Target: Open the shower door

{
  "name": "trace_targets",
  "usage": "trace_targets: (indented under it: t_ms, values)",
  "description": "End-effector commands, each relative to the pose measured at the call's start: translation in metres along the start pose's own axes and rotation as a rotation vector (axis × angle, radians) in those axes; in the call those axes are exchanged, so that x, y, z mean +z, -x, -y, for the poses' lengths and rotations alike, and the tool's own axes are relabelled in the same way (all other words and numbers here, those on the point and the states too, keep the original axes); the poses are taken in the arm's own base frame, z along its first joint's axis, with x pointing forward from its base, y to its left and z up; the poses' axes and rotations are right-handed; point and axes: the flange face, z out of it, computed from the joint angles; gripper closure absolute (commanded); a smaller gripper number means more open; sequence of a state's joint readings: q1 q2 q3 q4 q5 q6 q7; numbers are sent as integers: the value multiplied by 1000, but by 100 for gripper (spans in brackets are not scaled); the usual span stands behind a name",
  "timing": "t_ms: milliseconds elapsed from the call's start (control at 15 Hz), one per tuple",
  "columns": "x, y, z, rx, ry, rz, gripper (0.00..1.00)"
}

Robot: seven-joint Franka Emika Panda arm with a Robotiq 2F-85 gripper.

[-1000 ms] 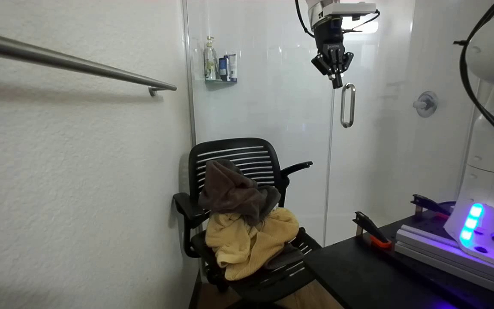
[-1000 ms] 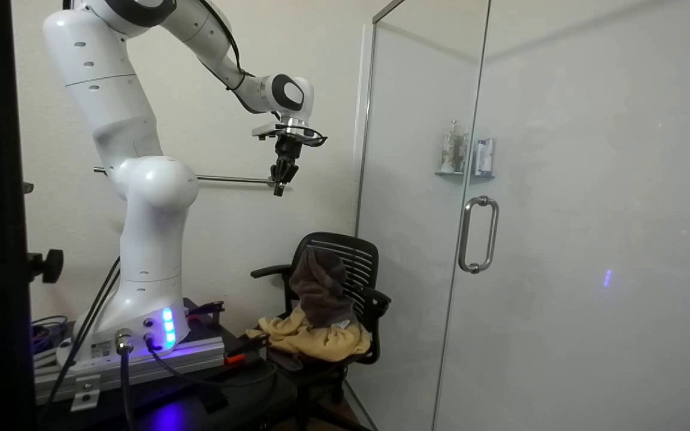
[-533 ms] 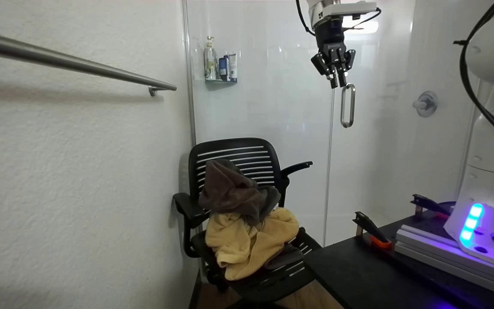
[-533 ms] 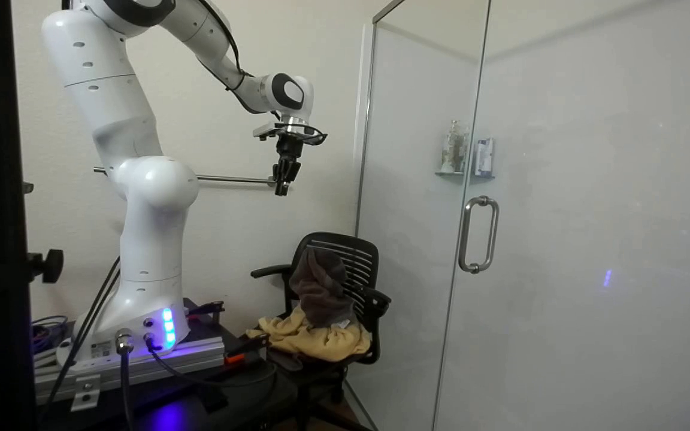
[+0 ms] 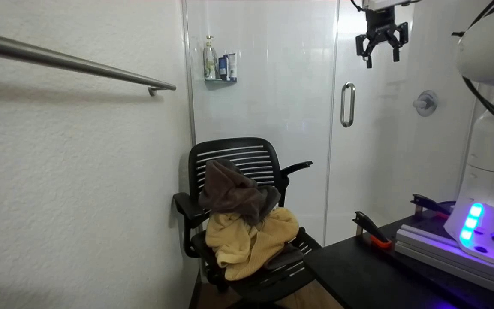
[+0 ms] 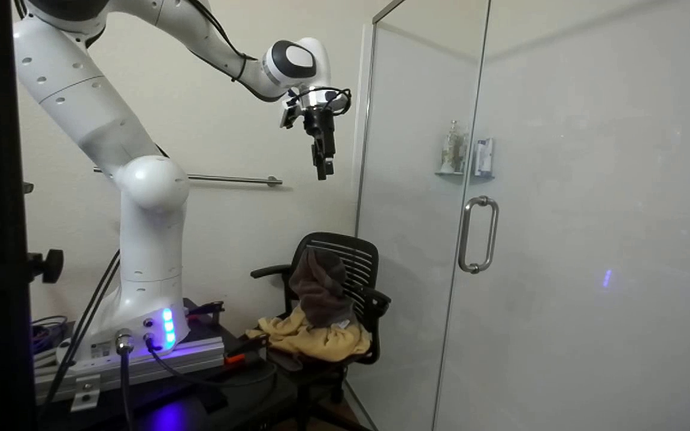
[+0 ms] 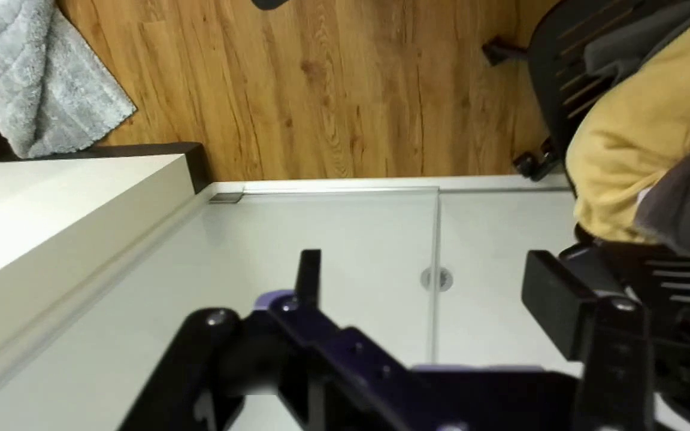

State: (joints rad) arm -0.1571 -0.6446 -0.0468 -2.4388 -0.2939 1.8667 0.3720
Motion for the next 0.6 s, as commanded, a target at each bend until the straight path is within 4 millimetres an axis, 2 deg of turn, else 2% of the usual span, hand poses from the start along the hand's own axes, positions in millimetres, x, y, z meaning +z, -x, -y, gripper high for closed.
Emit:
trace_targets:
  t_ms: [0, 67, 133, 200, 267, 400, 533]
  values:
    - [30, -15, -64, 196, -90, -9, 0]
    - [16, -12, -48, 120, -45, -4, 2]
    - [22, -15, -63, 160, -64, -4, 0]
    - [24, -16, -70, 179, -73, -4, 0]
    - [24, -8, -60, 177, -19, -26, 0]
    - [33, -23, -64, 154, 11, -29, 0]
    - [44, -47, -83, 131, 47, -58, 0]
